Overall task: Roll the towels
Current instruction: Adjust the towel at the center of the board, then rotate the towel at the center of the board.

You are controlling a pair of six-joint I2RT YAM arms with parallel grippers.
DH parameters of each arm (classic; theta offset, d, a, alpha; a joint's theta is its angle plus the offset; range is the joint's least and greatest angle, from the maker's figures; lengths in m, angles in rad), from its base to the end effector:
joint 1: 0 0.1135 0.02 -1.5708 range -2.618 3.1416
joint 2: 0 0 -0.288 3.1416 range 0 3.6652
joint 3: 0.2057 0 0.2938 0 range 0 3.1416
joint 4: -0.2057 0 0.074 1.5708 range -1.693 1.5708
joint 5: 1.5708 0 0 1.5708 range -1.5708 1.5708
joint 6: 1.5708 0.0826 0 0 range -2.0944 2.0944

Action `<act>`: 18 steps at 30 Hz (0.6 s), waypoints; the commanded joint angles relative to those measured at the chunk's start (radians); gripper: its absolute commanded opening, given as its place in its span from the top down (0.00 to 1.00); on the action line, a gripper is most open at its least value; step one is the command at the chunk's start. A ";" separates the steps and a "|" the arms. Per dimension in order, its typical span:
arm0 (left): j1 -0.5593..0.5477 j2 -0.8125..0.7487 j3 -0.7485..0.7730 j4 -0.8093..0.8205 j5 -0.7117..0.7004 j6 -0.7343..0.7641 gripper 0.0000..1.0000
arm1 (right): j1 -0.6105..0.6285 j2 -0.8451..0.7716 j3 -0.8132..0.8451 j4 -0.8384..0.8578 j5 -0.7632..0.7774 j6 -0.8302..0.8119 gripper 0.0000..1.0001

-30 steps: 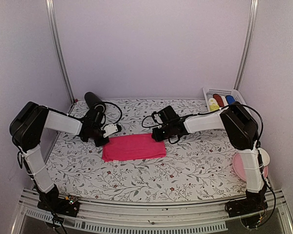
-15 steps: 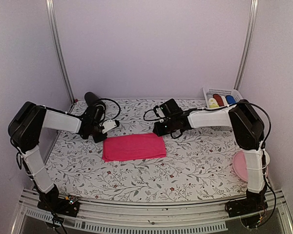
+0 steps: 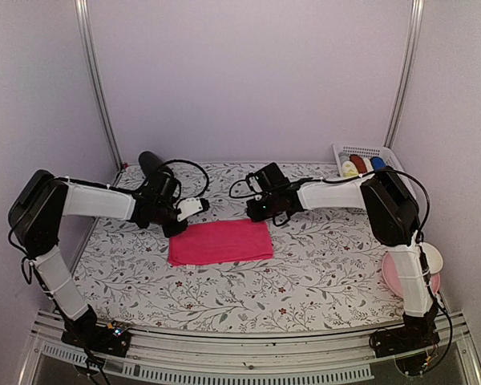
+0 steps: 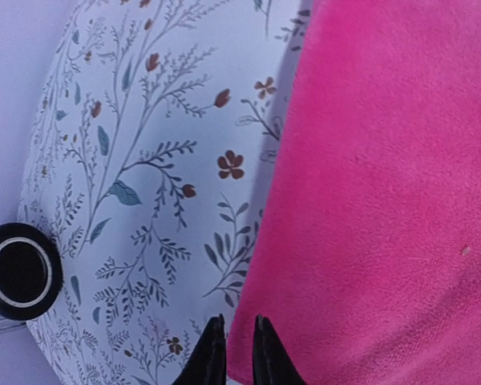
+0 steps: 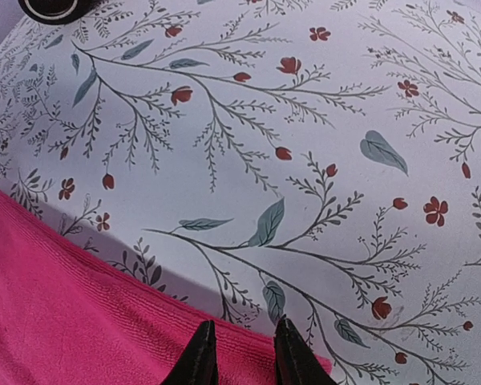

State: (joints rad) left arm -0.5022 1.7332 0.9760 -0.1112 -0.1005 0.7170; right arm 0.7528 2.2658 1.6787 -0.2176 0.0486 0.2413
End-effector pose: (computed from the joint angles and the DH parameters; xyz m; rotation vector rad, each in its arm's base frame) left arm 0.3701 -0.1938 0.1246 1.3629 2.0303 0.2183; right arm 0.4301 0.3975 0.1126 -0.5879 2.3419 0.4123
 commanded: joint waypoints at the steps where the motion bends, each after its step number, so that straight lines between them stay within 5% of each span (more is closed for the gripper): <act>1: -0.010 0.062 -0.024 -0.045 0.000 -0.020 0.88 | 0.009 0.054 0.031 -0.034 0.043 -0.015 0.76; 18: -0.012 0.080 -0.092 -0.051 -0.120 -0.019 0.87 | 0.037 0.114 -0.016 -0.139 0.385 -0.046 0.73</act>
State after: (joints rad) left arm -0.5121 1.8061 0.9249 -0.1154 -0.1593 0.7021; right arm 0.8059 2.3253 1.6825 -0.2504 0.3004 0.2077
